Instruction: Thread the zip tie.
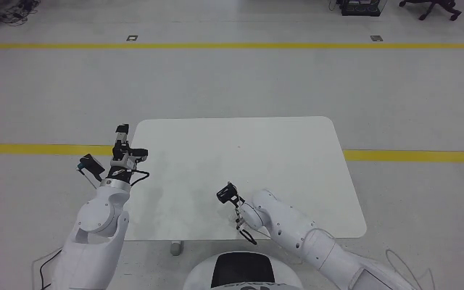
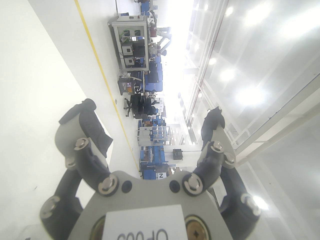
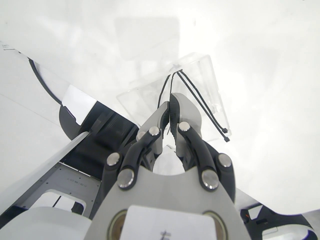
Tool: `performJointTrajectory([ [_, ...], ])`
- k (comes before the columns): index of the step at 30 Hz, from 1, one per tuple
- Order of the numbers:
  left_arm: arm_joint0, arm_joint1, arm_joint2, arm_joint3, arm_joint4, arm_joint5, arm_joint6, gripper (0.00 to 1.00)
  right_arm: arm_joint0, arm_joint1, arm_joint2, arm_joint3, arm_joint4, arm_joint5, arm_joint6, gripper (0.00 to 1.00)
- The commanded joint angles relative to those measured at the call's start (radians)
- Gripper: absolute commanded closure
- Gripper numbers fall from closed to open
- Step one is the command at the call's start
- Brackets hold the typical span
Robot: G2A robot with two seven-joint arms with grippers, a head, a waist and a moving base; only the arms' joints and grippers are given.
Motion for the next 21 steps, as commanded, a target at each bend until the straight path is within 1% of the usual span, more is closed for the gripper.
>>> performJointTrajectory([
  [1, 0.000, 0.000, 0.000, 0.000, 0.000, 0.000, 0.000, 0.00, -0.020, 0.011, 0.021, -0.030, -0.006, -0.011, -0.001, 1.00],
  [5, 0.000, 0.000, 0.000, 0.000, 0.000, 0.000, 0.000, 0.00, -0.065, 0.035, 0.073, -0.088, -0.012, -0.040, -0.007, 1.00],
  [15, 0.000, 0.000, 0.000, 0.000, 0.000, 0.000, 0.000, 0.00, -0.175, 0.089, 0.205, -0.203, -0.006, -0.146, -0.055, 1.00],
  [18, 0.000, 0.000, 0.000, 0.000, 0.000, 0.000, 0.000, 0.00, -0.207, 0.102, 0.238, -0.236, -0.007, -0.180, -0.082, 1.00],
  [21, 0.000, 0.000, 0.000, 0.000, 0.000, 0.000, 0.000, 0.00, -0.245, 0.118, 0.276, -0.270, 0.000, -0.233, -0.120, 1.00],
])
